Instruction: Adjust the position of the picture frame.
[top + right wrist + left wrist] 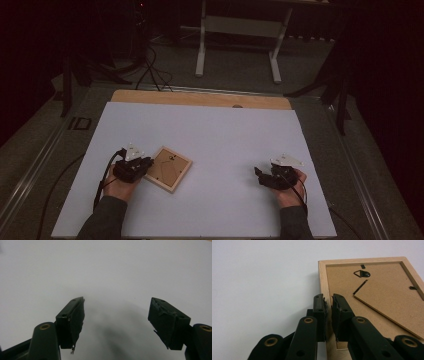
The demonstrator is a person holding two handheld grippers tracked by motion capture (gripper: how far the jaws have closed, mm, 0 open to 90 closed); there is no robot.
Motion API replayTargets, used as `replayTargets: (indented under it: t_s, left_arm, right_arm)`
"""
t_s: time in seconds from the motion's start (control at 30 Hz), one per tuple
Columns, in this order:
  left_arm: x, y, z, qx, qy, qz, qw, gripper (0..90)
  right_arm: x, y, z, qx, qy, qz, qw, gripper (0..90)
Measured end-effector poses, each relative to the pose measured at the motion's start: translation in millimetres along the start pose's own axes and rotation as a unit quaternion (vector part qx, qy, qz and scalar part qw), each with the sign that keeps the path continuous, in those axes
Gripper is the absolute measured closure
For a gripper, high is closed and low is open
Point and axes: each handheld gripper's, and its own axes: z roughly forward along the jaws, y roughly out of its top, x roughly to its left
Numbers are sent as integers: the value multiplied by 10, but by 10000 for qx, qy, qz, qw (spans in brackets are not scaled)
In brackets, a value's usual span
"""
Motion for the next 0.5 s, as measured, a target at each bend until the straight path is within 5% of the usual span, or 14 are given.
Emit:
replayTargets:
  t_s: [0.5]
  left_arm:
    - [-196,98,124,-76,-156,137,9998,819]
  right_arm:
    - [26,15,-9,-58,27,8,10000,288]
